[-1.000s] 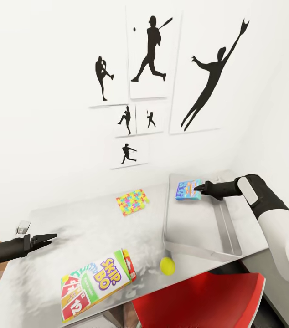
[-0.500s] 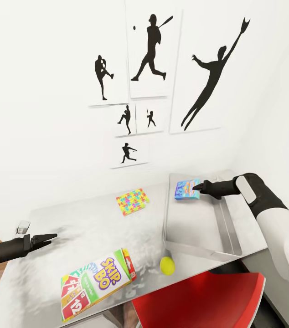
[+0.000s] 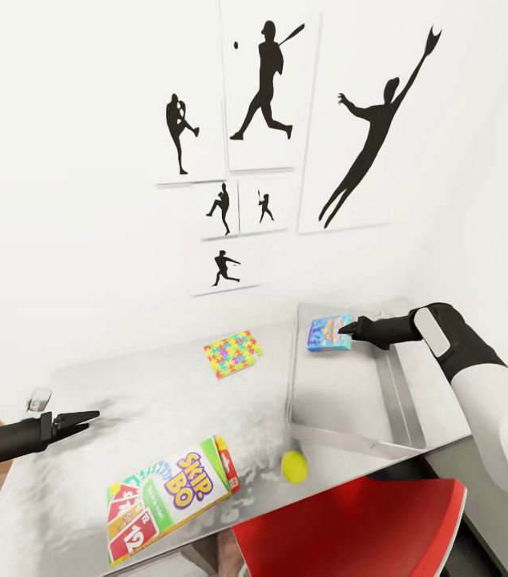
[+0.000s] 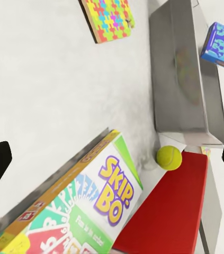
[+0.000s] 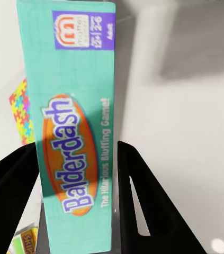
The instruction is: Put all the toys in the child's room - the three board games (two on the bed and one on the table), the two jigsaw puzzles on the table, and the tennis ball on the table - inside the toy box on the table in the child's room.
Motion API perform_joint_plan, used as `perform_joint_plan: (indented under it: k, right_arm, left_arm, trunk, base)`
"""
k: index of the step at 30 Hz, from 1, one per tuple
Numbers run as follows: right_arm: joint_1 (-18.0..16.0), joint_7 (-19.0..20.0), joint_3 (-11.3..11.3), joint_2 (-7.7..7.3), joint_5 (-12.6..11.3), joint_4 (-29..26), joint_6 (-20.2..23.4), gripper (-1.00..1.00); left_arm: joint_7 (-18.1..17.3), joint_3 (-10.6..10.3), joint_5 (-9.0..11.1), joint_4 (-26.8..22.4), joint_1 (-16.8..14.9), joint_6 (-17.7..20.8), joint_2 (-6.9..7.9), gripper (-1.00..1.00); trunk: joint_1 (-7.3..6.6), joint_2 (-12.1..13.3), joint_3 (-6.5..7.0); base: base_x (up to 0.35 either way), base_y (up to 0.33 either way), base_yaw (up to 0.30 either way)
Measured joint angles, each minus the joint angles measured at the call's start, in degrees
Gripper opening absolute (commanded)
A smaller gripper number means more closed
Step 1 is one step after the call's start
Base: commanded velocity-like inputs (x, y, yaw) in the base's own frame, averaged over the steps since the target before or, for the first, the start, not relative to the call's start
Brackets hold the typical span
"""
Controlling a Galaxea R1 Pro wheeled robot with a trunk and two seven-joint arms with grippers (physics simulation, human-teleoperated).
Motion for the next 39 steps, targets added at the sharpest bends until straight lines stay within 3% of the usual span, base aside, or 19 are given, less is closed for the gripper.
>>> perform_joint_plan:
  k: [5, 12, 15, 23, 39]
  right_arm:
    - [0.0, 0.0, 0.0, -0.29, 0.0, 0.0, 0.0, -1.00]
    - [-0.1, 0.0, 0.0, -0.03, -0.1, 0.0, 0.0, -1.00]
    - [-0.1, 0.0, 0.0, 0.02, -0.1, 0.0, 0.0, -1.00]
    - [-0.4, 0.0, 0.1, -0.24, 0.0, 0.0, 0.0, -1.00]
    - [-1.0, 0.0, 0.1, 0.10, -0.1, 1.0, 0.0, -1.00]
  left_arm:
    - [0.0, 0.0, 0.6, -0.1, 0.0, 0.0, 0.60, 1.00]
    - [0.0, 0.0, 6.0, -0.8, -0.7, 0.3, 1.02, 1.00]
    - [0.0, -0.3, 8.1, -1.4, -3.1, 0.7, 2.26, 1.00]
    - [0.0, -0.6, 9.3, -2.0, -6.3, 1.4, 3.24, 1.00]
    - [0.0, -0.7, 9.4, -2.1, -7.0, 1.6, 3.34, 1.00]
  trunk:
    - [0.00, 0.0, -0.43]
    - [0.00, 0.0, -1.08]
    - [0.00, 0.0, -1.35]
    - [0.00, 0.0, -2.11]
    - [0.00, 0.0, -3.62]
  base:
    - [0.000, 0.000, 0.000]
    - [0.000, 0.000, 0.000]
    - [0.000, 0.000, 0.000]
    - [0.000, 0.000, 0.000]
    - [0.000, 0.000, 0.000]
